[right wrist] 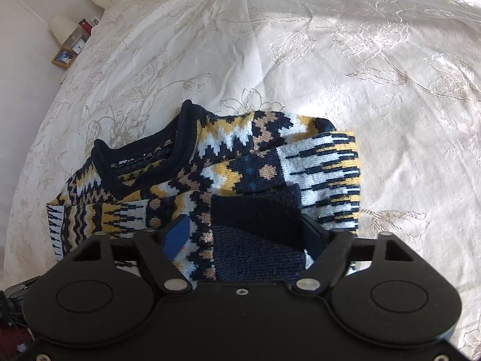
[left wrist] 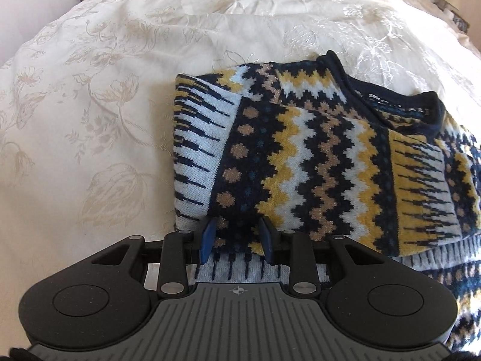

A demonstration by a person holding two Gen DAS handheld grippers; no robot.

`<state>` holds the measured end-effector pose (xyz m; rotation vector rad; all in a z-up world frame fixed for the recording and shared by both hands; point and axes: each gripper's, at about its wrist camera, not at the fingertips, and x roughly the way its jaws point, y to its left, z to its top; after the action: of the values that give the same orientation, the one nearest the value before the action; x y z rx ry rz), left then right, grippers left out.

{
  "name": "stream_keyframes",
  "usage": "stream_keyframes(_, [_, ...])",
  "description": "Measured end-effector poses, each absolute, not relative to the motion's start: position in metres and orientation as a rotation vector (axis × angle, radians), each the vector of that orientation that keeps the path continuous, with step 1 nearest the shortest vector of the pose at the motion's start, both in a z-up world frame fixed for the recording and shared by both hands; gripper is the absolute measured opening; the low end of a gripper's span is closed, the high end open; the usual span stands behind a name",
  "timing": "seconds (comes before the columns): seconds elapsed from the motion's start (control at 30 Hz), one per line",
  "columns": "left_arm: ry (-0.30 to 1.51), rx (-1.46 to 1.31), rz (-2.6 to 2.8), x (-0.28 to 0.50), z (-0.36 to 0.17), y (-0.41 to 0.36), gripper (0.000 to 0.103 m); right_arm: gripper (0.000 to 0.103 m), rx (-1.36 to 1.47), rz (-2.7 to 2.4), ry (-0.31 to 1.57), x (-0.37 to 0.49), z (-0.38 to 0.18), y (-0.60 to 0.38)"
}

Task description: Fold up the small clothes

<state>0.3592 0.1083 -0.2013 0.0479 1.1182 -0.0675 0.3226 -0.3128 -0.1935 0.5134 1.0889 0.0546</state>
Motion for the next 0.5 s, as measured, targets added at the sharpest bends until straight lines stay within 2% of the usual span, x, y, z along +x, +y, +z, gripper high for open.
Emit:
stream_keyframes(0.07, [1.116, 0.046, -0.067, 0.358, -0.197, 0.108, 0.031, 0.049, 0.512, 0.068, 1.088, 0.320, -0.190, -0.313])
stream_keyframes(0.1, [1.113, 0.044, -0.068, 0.357, -0.193, 0.107, 0.031, 0.017, 0.510, 0.076, 1.082, 0.318, -0.185, -0.314])
stream_keyframes(0.3, [1.039, 0.068, -0.114, 0.356, -0.167, 0.099, 0.032, 0.014, 0.411, 0.092, 0.960, 0.299, -0.139, -0.311])
stream_keyframes(0.5, [1.032, 0.080, -0.092, 0.382, -0.168, 0.097, 0.032, 0.014, 0.378, 0.009, 1.020, 0.305, -0.157, -0.322])
